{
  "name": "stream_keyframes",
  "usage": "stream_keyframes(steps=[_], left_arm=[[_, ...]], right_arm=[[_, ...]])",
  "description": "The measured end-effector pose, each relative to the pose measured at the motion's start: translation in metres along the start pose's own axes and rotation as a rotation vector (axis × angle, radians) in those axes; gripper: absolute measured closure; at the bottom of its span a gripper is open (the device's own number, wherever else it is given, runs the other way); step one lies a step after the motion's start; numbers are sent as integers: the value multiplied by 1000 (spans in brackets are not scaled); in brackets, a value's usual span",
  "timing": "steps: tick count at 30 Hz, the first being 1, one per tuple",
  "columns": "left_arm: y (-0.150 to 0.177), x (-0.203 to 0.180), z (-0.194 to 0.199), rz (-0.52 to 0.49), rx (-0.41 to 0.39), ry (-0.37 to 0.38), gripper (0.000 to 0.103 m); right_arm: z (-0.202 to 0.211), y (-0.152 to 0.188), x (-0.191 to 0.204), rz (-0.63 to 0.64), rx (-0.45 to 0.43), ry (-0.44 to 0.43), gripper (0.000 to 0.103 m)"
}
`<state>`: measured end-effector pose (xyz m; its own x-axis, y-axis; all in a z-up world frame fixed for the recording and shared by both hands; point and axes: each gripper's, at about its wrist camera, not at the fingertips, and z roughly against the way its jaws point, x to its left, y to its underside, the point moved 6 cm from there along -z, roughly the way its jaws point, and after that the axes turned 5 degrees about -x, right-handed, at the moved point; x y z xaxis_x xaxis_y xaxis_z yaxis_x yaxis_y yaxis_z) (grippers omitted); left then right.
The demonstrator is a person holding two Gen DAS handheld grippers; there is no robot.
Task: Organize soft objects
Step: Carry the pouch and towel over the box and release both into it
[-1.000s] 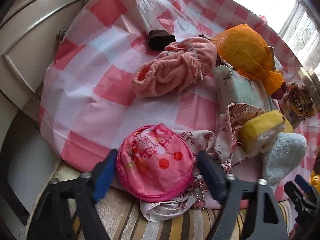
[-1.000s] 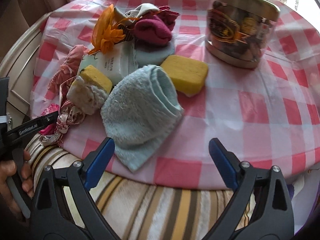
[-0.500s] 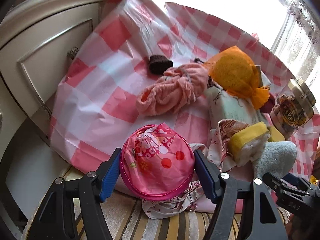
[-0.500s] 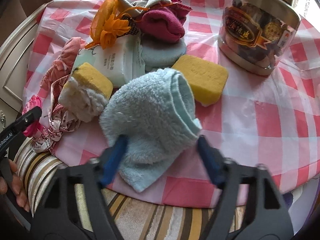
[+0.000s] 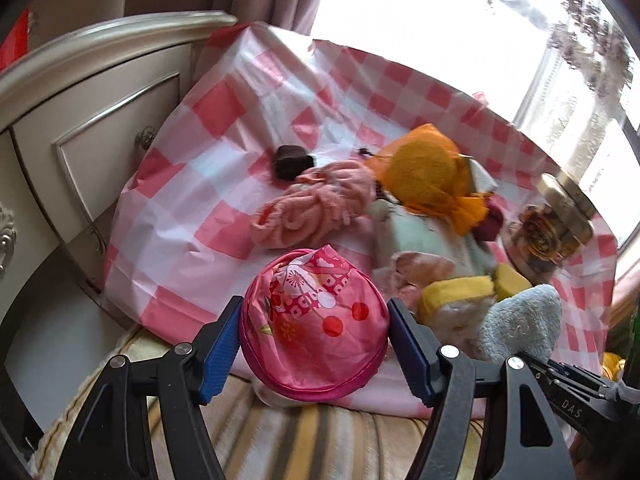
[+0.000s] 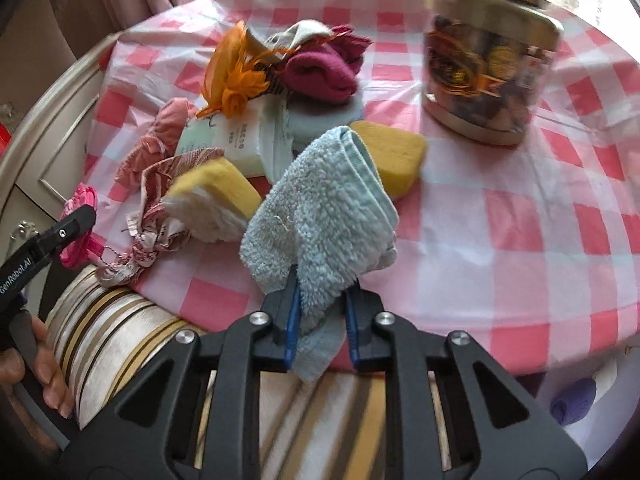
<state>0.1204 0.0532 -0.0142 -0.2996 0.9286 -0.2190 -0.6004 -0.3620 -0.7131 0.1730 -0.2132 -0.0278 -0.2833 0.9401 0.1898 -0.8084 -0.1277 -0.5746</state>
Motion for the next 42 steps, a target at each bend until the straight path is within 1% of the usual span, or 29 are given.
stream_keyframes(steps=[6,9,12,14,15,20,27,30,31,32,33,34,35,36,37,38,40,42], left_arm=[[10,-41,22,-60,-20,81,32],[20,-71,33,-101,-15,150,32],[35,-107,43,-147,3,235,32],[48,-134,49,-184,27,296,32],[54,-142,50,-196,37,315,32],[93,-204,62,-279,118,456,32],[138,-268,83,-401,192,587,32],[152,-288,89,-434,224,637,32],[158,-297,93,-448,239,665,32],[162,-303,96,-459,248,686,31],[168,-311,99,-476,265,720,25],[176,-322,103,-501,297,761,15],[180,-327,104,-512,304,768,13],[183,-330,105,-524,303,768,13],[185,-331,106,-534,302,770,13],[186,-331,107,-544,304,770,13],[182,-326,106,-545,291,751,13],[171,-314,102,-525,269,727,13]], right_arm=[[40,16,-29,-50,-45,9,81],[61,31,-52,-85,-62,30,81],[85,47,-81,-128,-80,71,81],[99,57,-98,-146,-89,104,81],[107,64,-109,-159,-93,125,81],[135,92,-156,-227,-98,211,81],[167,126,-218,-330,-105,320,81],[178,135,-237,-360,-114,366,81],[181,137,-241,-368,-116,377,81],[184,139,-247,-384,-117,389,81],[184,140,-250,-397,-116,398,81],[185,142,-253,-408,-113,404,76],[185,144,-255,-418,-107,402,64],[185,144,-257,-423,-109,394,53],[186,144,-258,-423,-112,389,34],[186,143,-255,-416,-121,381,28],[182,139,-249,-401,-128,361,27],[175,134,-242,-393,-122,339,27]])
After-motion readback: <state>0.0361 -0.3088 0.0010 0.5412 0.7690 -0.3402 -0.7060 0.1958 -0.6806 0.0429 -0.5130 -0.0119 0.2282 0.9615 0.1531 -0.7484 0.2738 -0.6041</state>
